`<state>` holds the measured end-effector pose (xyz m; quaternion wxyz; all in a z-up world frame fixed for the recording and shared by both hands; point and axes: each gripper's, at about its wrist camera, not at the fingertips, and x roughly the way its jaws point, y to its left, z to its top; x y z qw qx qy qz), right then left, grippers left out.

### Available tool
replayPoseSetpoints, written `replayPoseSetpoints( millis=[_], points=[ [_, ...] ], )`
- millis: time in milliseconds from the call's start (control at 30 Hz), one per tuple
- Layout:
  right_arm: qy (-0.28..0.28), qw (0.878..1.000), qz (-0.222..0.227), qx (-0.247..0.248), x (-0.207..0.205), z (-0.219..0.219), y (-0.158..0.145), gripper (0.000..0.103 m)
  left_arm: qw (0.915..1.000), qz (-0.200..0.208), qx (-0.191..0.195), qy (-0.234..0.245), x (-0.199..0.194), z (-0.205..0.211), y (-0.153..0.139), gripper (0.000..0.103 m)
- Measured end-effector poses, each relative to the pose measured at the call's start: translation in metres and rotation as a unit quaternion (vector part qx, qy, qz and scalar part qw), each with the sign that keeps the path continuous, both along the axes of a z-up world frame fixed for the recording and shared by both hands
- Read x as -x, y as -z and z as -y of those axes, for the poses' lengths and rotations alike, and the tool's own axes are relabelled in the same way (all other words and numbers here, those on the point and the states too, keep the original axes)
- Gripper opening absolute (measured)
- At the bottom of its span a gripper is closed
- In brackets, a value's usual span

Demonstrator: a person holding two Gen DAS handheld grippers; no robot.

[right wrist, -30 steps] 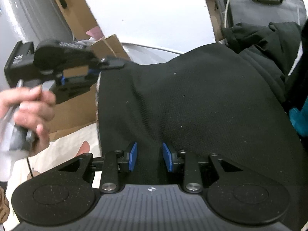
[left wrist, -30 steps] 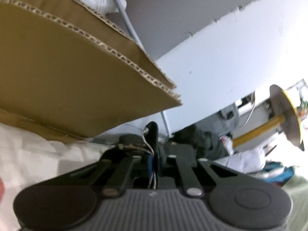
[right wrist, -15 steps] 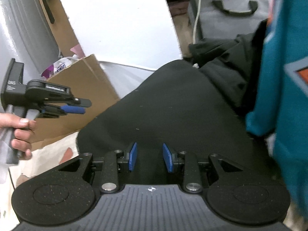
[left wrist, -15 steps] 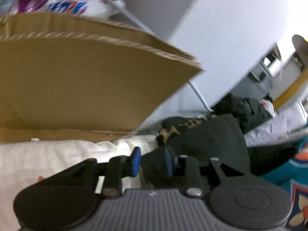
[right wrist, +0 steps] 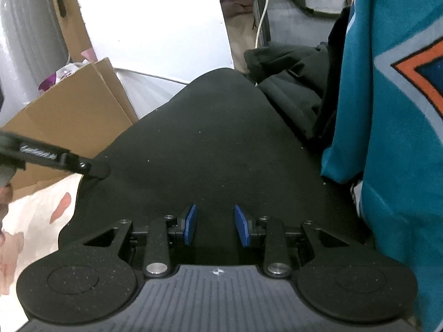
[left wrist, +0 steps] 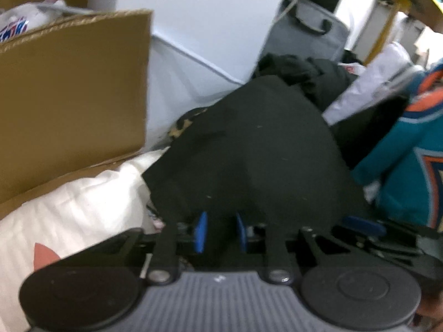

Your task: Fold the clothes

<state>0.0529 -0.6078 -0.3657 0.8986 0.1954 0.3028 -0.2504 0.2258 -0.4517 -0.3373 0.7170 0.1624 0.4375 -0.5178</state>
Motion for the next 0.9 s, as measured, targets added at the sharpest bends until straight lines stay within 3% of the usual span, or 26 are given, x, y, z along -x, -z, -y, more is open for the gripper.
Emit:
replayPoseSetpoints(
  millis=[67, 200, 333, 500, 567, 667, 767, 900],
  points=[
    [-0.005, 1.0, -0.005, 0.009, 0.003, 0.0, 0.001, 0.037, 0.9998, 0.012, -0.008, -0.01, -0.004, 0.004, 0.007, 0.008],
    [0.002, 1.0, -0.019, 0.014, 0.014, 0.004, 0.005, 0.038, 0.9981, 0.039, -0.039, -0.03, -0.011, 0.012, 0.018, 0.01],
    [0.014, 0.999, -0.038, 0.014, 0.033, 0.011, 0.011, 0.039, 0.9948, 0.027, -0.075, -0.063, -0.027, 0.002, 0.019, 0.008],
    [0.026, 0.998, -0.055, 0.016, 0.058, 0.013, 0.01, 0.039, 0.9973, 0.032, -0.049, -0.045, -0.021, -0.021, -0.008, 0.012],
    [0.03, 0.998, -0.054, 0.013, 0.068, 0.012, 0.006, 0.039, 0.9981, 0.041, -0.036, -0.029, -0.011, -0.025, -0.023, 0.025],
    [0.022, 0.998, -0.047, 0.019, 0.077, 0.006, -0.002, 0.039, 0.9988, 0.043, -0.02, -0.007, 0.007, -0.026, -0.039, 0.033],
    [0.013, 0.999, -0.043, 0.028, 0.083, -0.001, -0.008, 0.039, 0.9993, 0.035, -0.008, 0.012, 0.029, -0.024, -0.044, 0.039],
    [-0.004, 0.999, -0.031, 0.025, 0.08, -0.01, -0.01, 0.045, 0.9986, 0.032, -0.001, 0.042, 0.061, -0.018, -0.038, 0.039]
  ],
)
